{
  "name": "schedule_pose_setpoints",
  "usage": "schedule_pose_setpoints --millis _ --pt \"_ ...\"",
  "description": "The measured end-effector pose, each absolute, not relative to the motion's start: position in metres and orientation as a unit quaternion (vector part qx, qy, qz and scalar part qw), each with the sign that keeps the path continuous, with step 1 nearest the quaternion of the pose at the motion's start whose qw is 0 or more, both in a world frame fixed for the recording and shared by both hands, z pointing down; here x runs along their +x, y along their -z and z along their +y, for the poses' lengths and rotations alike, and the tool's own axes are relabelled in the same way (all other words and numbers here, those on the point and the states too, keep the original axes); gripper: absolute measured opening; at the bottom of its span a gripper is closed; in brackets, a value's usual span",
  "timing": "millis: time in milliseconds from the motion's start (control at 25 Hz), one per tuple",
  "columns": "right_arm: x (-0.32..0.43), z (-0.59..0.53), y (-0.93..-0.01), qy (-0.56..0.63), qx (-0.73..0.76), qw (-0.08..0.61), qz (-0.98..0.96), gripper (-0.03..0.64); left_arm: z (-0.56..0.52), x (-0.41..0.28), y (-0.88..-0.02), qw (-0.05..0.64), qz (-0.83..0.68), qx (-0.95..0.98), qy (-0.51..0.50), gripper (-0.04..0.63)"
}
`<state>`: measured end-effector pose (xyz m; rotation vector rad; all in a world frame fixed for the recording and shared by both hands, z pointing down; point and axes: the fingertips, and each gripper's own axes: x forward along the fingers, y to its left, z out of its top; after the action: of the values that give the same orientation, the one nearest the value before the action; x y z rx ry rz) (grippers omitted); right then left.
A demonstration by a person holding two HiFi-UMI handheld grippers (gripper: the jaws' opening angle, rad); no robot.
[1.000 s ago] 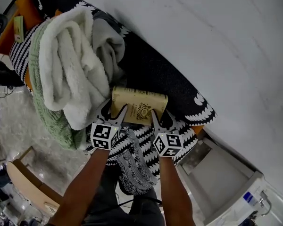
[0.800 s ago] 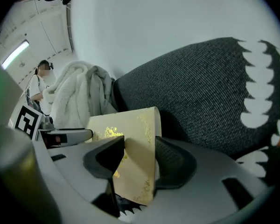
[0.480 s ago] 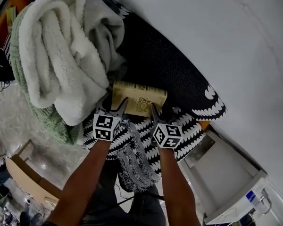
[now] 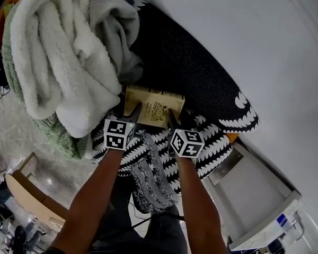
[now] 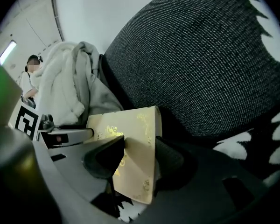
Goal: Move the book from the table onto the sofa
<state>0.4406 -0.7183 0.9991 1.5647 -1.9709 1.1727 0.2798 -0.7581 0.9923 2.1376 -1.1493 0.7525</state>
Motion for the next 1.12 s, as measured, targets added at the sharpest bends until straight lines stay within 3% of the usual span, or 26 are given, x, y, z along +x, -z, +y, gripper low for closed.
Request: schedule_pose_setpoints --millis 760,800,920,1040,1120 --pt "0.448 -0.716 -0.947 -0.379 0.559 0.221 -0.704 0.216 -0.732 0.268 -0.947 0.256 -0.419 0.801 -0.343 0.258" --pt "0.446 -0.715 -0.94 -0.373 0.557 0.22 -0.709 0.196 -0.731 0.27 -0.939 0.253 -0.418 0.804 -0.338 0.243" --pt "0.436 -0.712 -0.913 -0.352 0.543 0.218 -0.731 0.023 -0.726 0.276 -0.91 0.246 -0.416 0.817 -0.314 0.152" --pt "0.425 -0.709 -0.888 -0.334 0.527 0.221 -0.749 0.014 -0.721 0.281 -0.878 0.239 -0.415 0.83 -0.287 0.066" --pt "0.421 -0.706 -0.872 -0.327 0.524 0.22 -0.755 0.014 -0.716 0.284 -0.858 0.233 -0.414 0.836 -0.274 0.058"
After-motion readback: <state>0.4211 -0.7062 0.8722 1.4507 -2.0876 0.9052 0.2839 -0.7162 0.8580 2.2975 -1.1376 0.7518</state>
